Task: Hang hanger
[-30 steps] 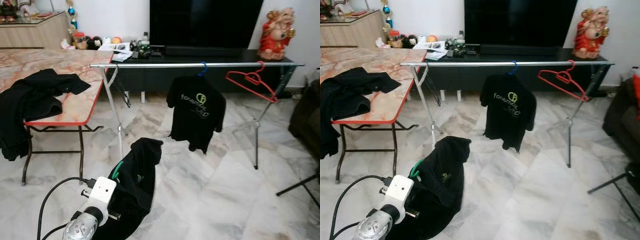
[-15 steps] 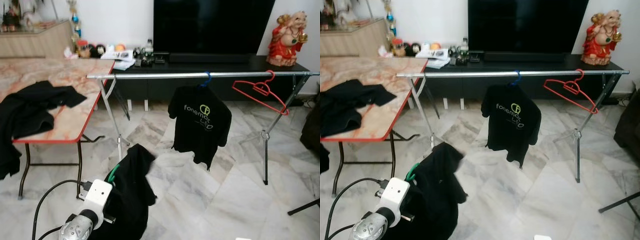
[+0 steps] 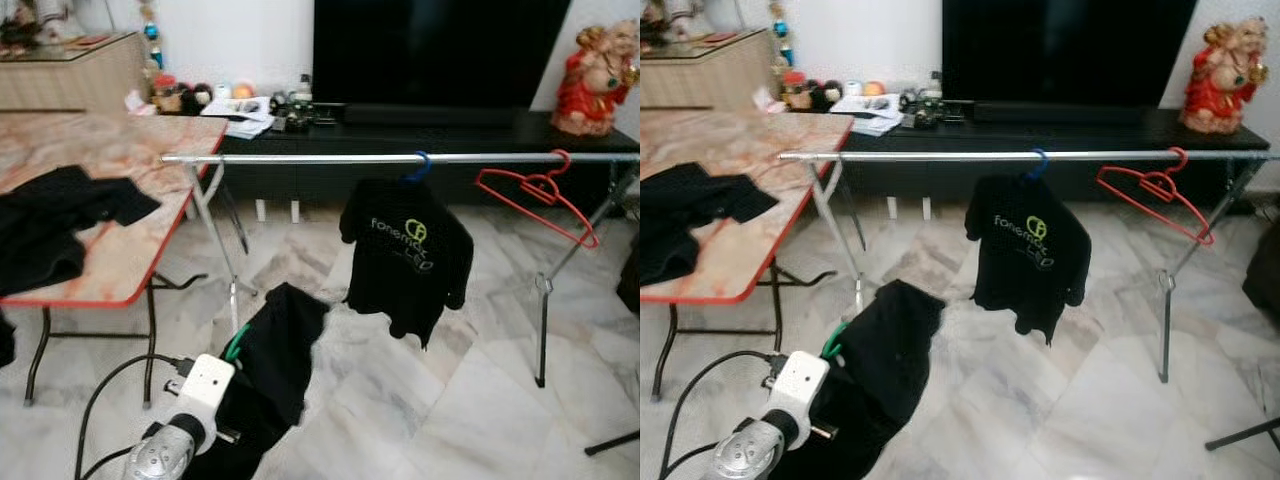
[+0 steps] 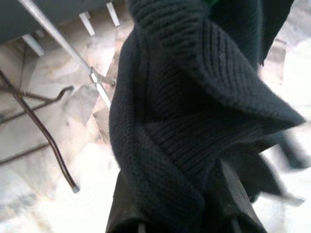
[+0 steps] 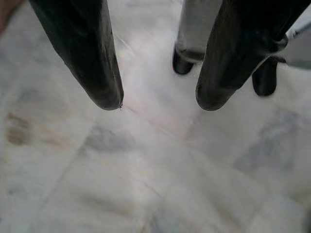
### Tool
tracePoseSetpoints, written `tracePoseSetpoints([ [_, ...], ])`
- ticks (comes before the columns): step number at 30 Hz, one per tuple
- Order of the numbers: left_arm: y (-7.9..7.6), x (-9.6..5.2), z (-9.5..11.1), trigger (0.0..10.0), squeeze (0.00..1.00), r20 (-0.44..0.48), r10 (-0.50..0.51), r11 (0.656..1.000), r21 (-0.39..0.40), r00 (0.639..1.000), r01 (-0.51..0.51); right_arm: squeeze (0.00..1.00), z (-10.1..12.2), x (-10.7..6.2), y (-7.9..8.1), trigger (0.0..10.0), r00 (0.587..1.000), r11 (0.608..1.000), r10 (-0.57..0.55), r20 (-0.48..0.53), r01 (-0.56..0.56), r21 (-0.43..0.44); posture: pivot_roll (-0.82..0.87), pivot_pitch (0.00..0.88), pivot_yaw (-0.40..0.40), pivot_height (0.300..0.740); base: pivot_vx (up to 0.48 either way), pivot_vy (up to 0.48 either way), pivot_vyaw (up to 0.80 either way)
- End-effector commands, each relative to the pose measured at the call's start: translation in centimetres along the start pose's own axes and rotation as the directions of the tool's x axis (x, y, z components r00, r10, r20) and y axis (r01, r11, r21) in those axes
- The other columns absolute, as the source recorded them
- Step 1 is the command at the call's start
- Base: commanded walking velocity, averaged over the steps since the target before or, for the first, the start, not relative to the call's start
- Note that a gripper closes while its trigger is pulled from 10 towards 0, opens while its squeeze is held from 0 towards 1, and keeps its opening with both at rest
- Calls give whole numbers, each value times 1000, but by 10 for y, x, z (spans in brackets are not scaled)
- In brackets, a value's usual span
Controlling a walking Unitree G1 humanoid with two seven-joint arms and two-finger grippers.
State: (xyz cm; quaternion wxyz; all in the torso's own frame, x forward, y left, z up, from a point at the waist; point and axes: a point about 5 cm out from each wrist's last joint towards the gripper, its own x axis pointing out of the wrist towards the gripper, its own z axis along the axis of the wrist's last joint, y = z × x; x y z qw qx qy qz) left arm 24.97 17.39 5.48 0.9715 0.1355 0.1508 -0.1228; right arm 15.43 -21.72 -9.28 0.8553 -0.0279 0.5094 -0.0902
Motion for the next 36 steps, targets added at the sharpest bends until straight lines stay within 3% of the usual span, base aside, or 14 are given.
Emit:
tracePoseSetpoints([
  [1,-4,5,12,10000,0,43,-6,1000,4,999,6,0,-7,-1,-9,10000,1000,1000,-18,-20,18,-8,195,0,2,740,330,0,0],
  [17,-10,11,16,10000,0,46,-36,999,6,998,35,0,-6,-1,-8,10000,1000,1000,3,-20,-3,-30,184,0,0,740,339,0,0],
  [36,-5,22,20,10000,0,18,-18,1000,26,1000,18,0,-4,-1,-5,10000,999,998,34,-18,-35,-55,178,0,6,740,353,0,0],
])
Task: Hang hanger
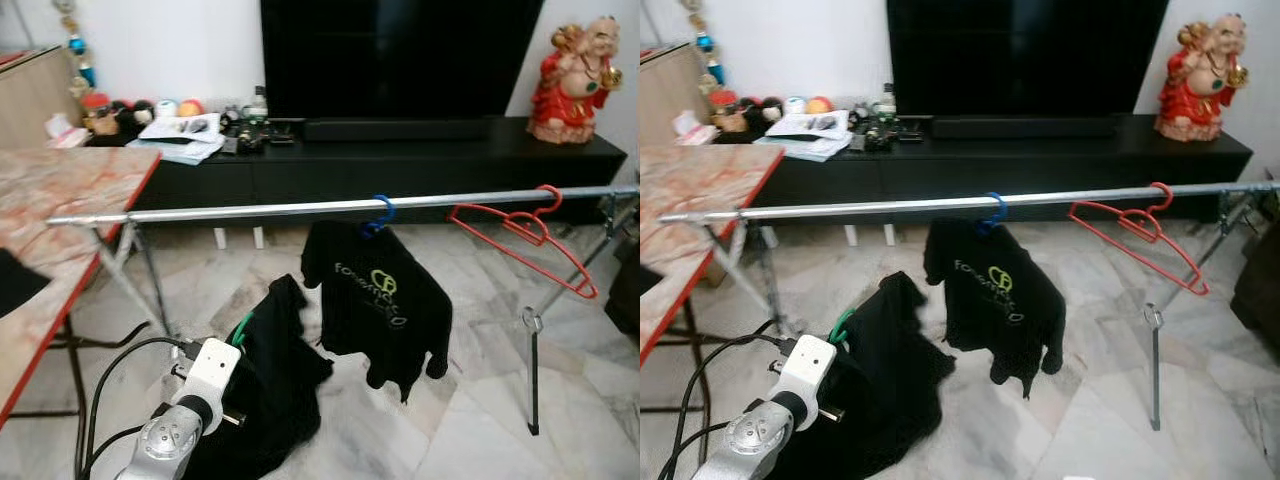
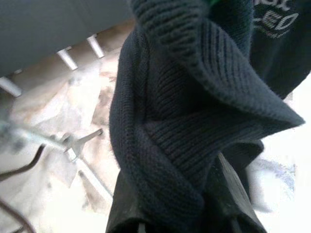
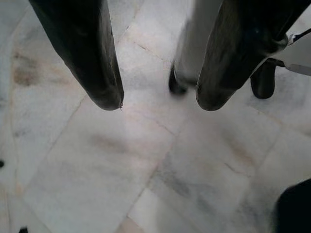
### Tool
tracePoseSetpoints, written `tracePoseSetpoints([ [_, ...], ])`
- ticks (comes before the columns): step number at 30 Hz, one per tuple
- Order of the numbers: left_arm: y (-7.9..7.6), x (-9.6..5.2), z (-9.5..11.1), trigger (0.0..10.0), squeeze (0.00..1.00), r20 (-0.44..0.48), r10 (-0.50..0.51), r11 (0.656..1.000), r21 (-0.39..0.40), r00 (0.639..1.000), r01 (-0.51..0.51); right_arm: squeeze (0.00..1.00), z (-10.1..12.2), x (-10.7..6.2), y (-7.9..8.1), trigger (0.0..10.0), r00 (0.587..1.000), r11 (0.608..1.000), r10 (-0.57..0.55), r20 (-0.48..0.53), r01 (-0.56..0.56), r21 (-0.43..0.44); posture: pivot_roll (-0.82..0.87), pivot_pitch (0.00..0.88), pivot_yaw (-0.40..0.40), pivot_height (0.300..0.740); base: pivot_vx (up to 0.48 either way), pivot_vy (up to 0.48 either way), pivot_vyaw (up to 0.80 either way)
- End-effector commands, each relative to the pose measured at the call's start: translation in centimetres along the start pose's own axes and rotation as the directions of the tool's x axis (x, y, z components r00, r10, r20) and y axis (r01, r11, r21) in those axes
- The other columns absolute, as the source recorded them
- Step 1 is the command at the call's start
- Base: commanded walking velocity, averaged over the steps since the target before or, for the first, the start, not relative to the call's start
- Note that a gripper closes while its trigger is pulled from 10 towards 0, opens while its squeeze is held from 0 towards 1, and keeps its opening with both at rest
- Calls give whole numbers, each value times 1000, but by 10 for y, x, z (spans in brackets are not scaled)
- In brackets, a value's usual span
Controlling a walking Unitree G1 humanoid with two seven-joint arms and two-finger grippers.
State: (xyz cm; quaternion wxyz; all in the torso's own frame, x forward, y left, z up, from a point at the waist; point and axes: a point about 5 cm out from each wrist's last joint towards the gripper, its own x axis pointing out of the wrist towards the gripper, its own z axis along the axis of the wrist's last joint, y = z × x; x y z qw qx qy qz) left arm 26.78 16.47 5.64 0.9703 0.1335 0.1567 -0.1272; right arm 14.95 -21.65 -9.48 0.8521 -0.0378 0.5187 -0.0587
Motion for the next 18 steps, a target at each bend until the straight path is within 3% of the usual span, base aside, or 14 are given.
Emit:
tracePoseSetpoints([
  [1,-1,5,11,10000,0,21,-7,999,37,1000,6,0,1,0,-5,10000,1000,1000,-8,-2,8,-7,178,0,6,740,360,0,0],
  [18,4,14,12,10000,0,-18,32,998,57,999,-31,0,2,0,-5,10000,1000,1000,10,-5,-10,-8,176,0,-2,740,360,0,0],
])
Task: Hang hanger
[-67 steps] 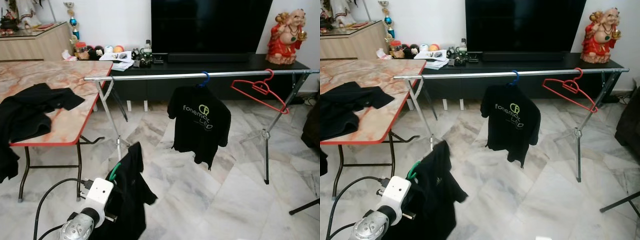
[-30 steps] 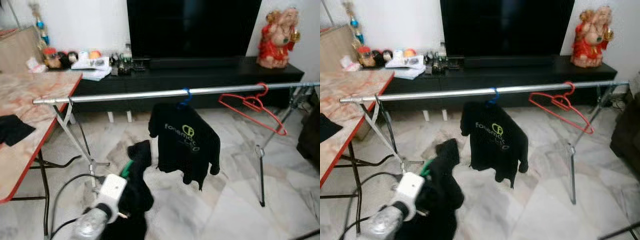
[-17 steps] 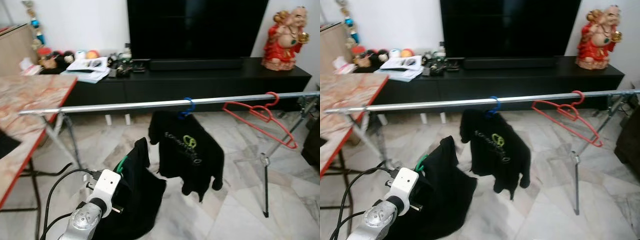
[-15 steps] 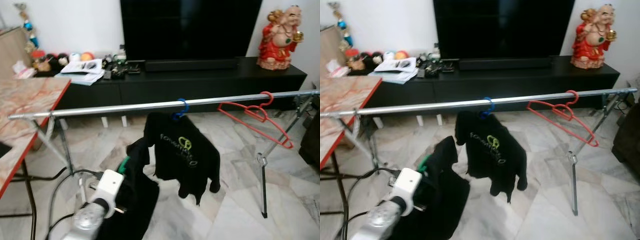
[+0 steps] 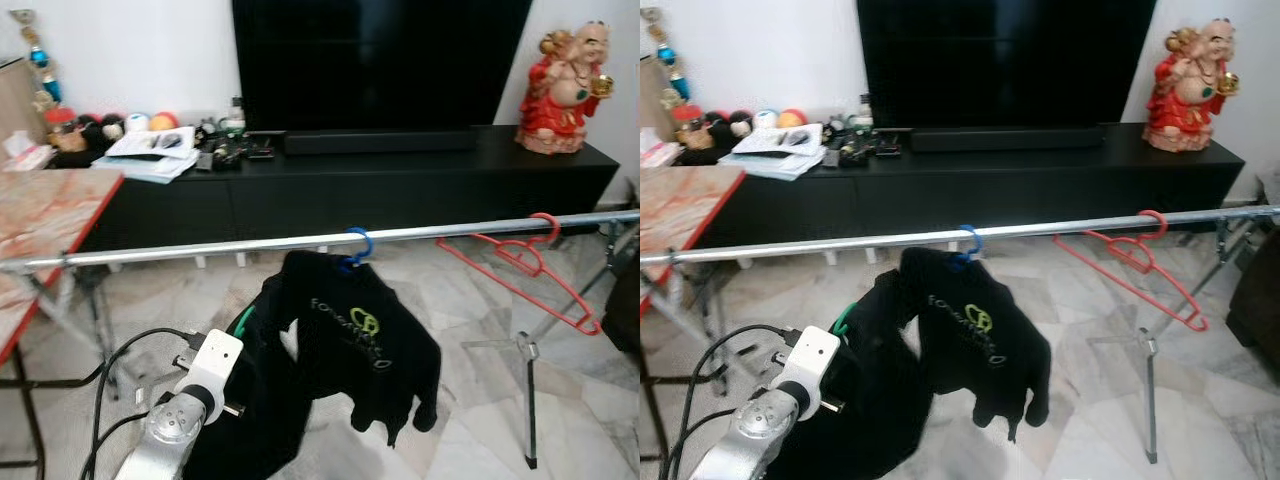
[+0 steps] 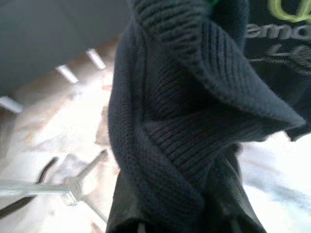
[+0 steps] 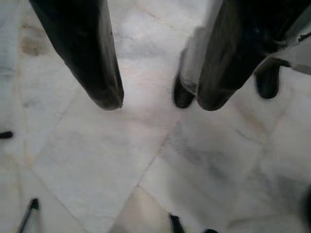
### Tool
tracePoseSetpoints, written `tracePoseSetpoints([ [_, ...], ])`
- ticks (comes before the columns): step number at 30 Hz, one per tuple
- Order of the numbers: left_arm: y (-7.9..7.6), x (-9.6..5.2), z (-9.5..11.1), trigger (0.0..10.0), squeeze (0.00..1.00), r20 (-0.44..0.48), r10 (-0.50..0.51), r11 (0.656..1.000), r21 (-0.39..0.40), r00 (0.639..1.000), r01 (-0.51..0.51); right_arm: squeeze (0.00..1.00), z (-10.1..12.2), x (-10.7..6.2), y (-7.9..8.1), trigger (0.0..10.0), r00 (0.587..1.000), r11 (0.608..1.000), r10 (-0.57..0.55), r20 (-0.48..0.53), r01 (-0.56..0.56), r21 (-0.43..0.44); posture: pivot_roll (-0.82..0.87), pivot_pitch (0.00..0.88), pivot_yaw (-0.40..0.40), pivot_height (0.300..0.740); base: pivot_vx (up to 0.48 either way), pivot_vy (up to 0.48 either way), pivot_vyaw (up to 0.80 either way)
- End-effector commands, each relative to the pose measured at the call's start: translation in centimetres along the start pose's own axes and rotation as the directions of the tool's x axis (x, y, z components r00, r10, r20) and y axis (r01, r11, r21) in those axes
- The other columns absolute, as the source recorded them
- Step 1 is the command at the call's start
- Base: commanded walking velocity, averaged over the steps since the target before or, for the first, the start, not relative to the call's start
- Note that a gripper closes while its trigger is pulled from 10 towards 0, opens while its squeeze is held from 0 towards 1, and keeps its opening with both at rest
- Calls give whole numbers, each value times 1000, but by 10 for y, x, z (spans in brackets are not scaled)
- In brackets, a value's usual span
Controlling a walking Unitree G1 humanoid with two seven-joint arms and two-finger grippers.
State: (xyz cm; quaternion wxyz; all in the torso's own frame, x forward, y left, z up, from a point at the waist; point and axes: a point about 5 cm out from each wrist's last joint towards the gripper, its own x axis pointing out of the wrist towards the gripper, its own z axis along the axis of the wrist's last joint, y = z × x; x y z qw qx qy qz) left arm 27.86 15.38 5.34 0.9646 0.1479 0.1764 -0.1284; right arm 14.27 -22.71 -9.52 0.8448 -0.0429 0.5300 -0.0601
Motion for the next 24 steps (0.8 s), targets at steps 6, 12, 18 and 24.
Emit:
tracePoseSetpoints([
  [6,16,2,7,10000,0,16,64,997,31,998,-64,0,9,1,6,10000,999,1000,30,23,-30,-7,179,0,-6,740,362,0,0],
  [12,17,1,6,10000,0,16,68,997,29,998,-68,0,10,1,5,10000,999,1000,28,23,-28,-10,182,0,-17,740,326,0,0],
  [18,15,-3,3,10000,0,19,-6,999,44,1000,5,0,10,1,5,10000,999,999,29,24,-29,-19,184,0,-22,740,0,0,0],
  [24,20,-8,0,10000,0,12,-76,992,102,997,75,0,11,1,4,10000,999,999,30,24,-29,-29,188,0,-25,740,0,0,0],
])
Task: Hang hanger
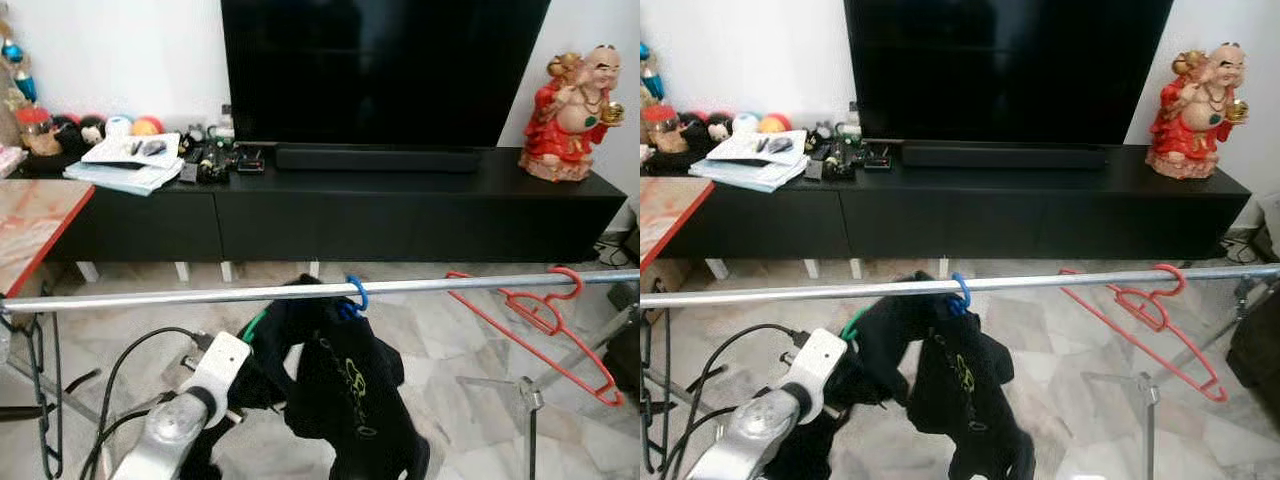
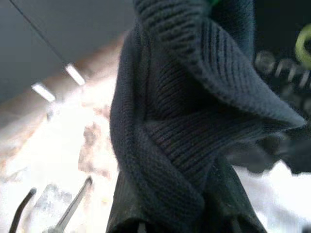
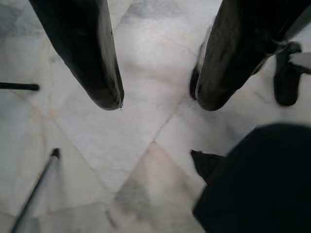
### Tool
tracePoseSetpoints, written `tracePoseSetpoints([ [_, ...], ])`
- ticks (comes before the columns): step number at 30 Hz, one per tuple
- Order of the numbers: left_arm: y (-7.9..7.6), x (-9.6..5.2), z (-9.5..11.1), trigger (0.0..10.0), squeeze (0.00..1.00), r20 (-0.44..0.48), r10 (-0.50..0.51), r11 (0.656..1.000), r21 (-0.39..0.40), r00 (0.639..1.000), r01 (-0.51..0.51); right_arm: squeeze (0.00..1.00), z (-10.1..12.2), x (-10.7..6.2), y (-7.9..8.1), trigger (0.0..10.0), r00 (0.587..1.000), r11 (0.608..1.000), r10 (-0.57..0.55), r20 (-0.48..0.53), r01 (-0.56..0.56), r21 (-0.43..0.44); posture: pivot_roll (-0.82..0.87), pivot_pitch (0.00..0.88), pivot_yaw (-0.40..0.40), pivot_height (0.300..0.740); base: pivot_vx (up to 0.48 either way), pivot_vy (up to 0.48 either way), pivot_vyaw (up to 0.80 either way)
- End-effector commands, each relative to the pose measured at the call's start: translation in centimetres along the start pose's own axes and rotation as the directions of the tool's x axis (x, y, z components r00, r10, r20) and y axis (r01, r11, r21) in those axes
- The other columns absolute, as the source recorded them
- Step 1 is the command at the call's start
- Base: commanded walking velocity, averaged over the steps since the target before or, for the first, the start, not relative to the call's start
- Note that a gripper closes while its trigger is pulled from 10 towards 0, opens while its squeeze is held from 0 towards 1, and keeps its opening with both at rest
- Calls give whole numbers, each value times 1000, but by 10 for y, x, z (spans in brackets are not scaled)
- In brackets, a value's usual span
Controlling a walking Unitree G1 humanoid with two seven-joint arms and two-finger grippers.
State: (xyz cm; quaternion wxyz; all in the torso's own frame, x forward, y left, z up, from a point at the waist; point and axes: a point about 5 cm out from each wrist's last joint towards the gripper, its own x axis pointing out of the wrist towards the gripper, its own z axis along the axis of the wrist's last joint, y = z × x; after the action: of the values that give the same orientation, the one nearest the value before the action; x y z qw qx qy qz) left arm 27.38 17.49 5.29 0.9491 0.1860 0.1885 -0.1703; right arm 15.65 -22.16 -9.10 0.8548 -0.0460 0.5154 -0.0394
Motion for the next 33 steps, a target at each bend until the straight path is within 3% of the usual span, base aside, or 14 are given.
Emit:
tracePoseSetpoints([
  [1,4,0,11,10000,0,55,2,1000,-5,998,-2,0,-3,0,-1,10000,1000,1000,0,-13,0,-7,188,0,-25,740,0,0,0],
  [10,6,10,40,10000,0,166,-2,1000,-29,986,7,0,-3,0,-2,10000,1000,1000,0,-11,0,-10,176,0,-31,740,0,0,0],
  [18,13,16,47,10000,0,180,25,999,-46,983,-17,0,-3,0,-1,10000,1000,1000,1,-12,-2,-11,170,0,-29,740,0,0,0],
  [27,26,33,50,10000,0,73,163,982,-109,984,-155,0,-2,0,-1,10000,1000,1000,1,-11,-1,-10,165,0,-29,740,0,0,0],
  [33,22,41,50,10000,0,30,150,981,-129,988,-145,0,-1,0,-1,10000,1000,1000,2,-10,-2,-10,157,0,-23,740,0,0,0],
])
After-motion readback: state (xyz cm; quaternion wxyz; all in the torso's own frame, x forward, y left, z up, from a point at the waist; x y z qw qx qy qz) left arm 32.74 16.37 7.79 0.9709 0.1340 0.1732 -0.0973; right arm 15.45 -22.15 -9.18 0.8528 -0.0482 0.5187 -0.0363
